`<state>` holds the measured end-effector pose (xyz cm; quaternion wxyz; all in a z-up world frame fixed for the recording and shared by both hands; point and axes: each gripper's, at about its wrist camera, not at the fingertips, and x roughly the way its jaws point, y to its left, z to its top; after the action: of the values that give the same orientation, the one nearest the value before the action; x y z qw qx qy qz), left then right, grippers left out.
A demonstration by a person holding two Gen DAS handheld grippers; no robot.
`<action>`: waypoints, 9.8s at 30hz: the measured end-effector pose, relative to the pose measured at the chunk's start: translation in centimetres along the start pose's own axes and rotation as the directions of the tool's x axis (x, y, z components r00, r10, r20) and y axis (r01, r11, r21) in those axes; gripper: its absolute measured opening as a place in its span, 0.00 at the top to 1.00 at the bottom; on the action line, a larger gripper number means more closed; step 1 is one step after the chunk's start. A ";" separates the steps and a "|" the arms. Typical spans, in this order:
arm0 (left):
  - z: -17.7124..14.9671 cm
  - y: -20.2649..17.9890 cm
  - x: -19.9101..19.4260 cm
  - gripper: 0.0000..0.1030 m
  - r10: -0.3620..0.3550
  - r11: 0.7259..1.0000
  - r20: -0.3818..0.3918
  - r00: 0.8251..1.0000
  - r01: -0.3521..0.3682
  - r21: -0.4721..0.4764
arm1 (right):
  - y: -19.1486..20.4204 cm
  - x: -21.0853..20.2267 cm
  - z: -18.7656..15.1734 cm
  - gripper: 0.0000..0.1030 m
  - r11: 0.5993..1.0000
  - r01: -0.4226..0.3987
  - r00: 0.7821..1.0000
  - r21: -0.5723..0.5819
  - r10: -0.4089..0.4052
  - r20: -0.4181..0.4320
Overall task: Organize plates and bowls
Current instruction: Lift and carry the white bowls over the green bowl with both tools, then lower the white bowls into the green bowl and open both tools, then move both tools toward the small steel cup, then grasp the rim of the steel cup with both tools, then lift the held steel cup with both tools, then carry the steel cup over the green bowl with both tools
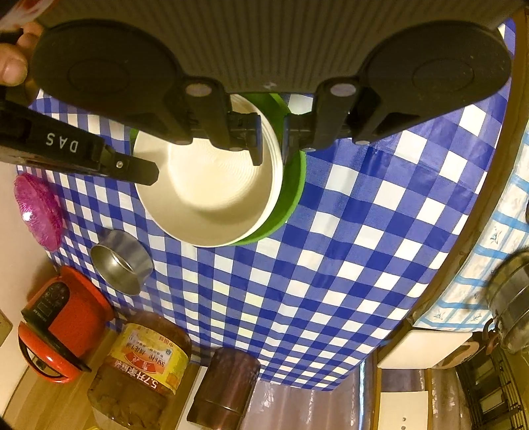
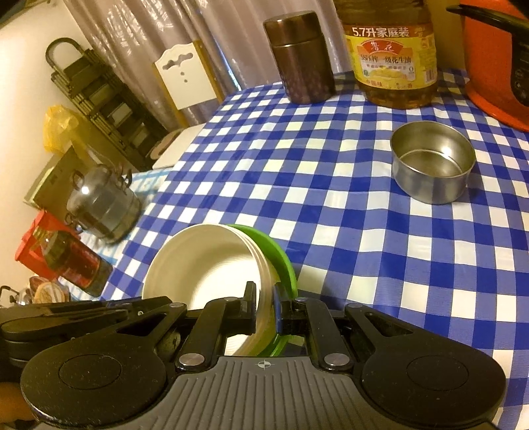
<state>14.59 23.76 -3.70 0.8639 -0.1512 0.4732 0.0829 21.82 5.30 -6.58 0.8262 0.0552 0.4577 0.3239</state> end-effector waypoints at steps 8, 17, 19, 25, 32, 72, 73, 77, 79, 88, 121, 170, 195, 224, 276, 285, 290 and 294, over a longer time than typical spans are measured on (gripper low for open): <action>0.1 -0.4 0.2 0.90 0.008 1.000 -0.004 1.000 -0.008 0.009 | -0.2 0.3 0.0 0.90 1.000 0.003 1.000 0.003 -0.003 -0.010; 0.3 -0.4 -0.4 0.83 0.010 1.000 0.016 1.000 -0.010 -0.003 | -1.3 0.2 0.2 0.67 0.994 -0.079 0.997 0.073 0.079 0.008; 0.4 -0.4 -0.9 0.81 0.009 1.000 0.034 0.999 -0.009 -0.001 | -1.4 -0.3 0.4 0.66 0.992 -0.094 0.995 0.080 0.092 0.028; 0.4 0.0 -2.4 0.80 -0.008 1.000 0.084 0.996 0.011 -0.029 | -2.3 -1.4 0.7 0.65 0.988 -0.105 0.993 0.113 0.098 0.068; 0.4 0.1 -3.7 0.79 -0.022 0.998 0.113 0.993 0.028 -0.055 | -4.6 -3.0 0.4 0.65 0.983 -0.081 0.993 0.164 0.066 0.095; 2.3 -16.9 2.4 0.75 -0.177 0.984 0.107 0.978 0.174 0.038 | -17.0 -11.2 -0.2 0.63 0.939 0.206 0.945 0.275 -0.263 0.194; 2.5 -17.0 2.8 0.75 -0.177 0.984 0.108 0.978 0.174 0.036 | -17.3 -11.1 0.0 0.63 0.938 0.210 0.944 0.277 -0.269 0.194; 3.4 -17.6 4.1 0.75 -0.165 0.986 0.123 0.979 0.163 0.027 | -18.2 -10.9 0.8 0.63 0.937 0.203 0.941 0.285 -0.266 0.207; 3.8 -17.8 4.7 0.74 -0.158 0.987 0.129 0.979 0.156 0.023 | -18.3 -10.7 1.2 0.63 0.942 0.195 0.941 0.274 -0.258 0.217; 5.9 -17.9 7.5 0.74 -0.115 0.993 0.152 0.982 0.110 0.042 | -18.3 -8.4 3.8 0.63 0.954 0.188 0.945 0.233 -0.240 0.223; 11.7 -18.8 17.9 0.76 -0.105 0.994 0.090 0.990 0.107 -0.020 | -23.1 2.2 11.1 0.70 0.961 0.153 0.972 0.229 -0.188 0.143; 10.3 -19.8 18.8 0.88 -0.068 0.996 0.015 0.998 0.067 0.065 | -22.0 2.9 10.2 0.86 0.966 0.214 0.973 0.142 -0.223 0.056; 7.7 -22.6 9.7 0.90 -0.147 0.985 0.150 0.978 0.131 0.109 | -19.5 -5.5 7.2 0.95 0.952 0.264 0.939 0.155 -0.290 0.182; -6.1 -16.4 -9.7 0.91 -0.101 0.992 0.212 0.972 0.083 0.092 | -5.4 -18.6 -5.8 0.95 0.978 0.188 0.947 0.087 -0.204 0.247; -0.5 -1.6 -3.9 0.91 0.028 0.999 0.133 0.991 -0.022 -0.047 | 2.9 -2.9 0.5 0.94 0.995 0.059 0.997 -0.085 -0.055 0.045; -0.7 -1.6 -2.2 0.90 0.040 0.999 0.096 0.995 -0.040 -0.008 | 2.3 -1.1 0.5 0.95 0.994 0.072 0.997 -0.088 -0.070 0.025; -0.8 -1.5 -1.6 0.90 0.043 0.999 0.088 0.995 -0.042 -0.010 | 2.1 -0.4 0.3 0.95 0.993 0.076 0.997 -0.088 -0.075 0.015; -0.8 -1.6 -1.5 0.89 0.045 0.999 0.096 0.994 -0.043 -0.019 | 1.8 -0.2 0.2 0.93 0.994 0.073 0.997 -0.080 -0.072 0.018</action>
<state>13.61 22.03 -2.50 0.8823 -0.1440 0.4336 0.1131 21.01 6.67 -5.60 0.8424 0.0078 0.4398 0.3113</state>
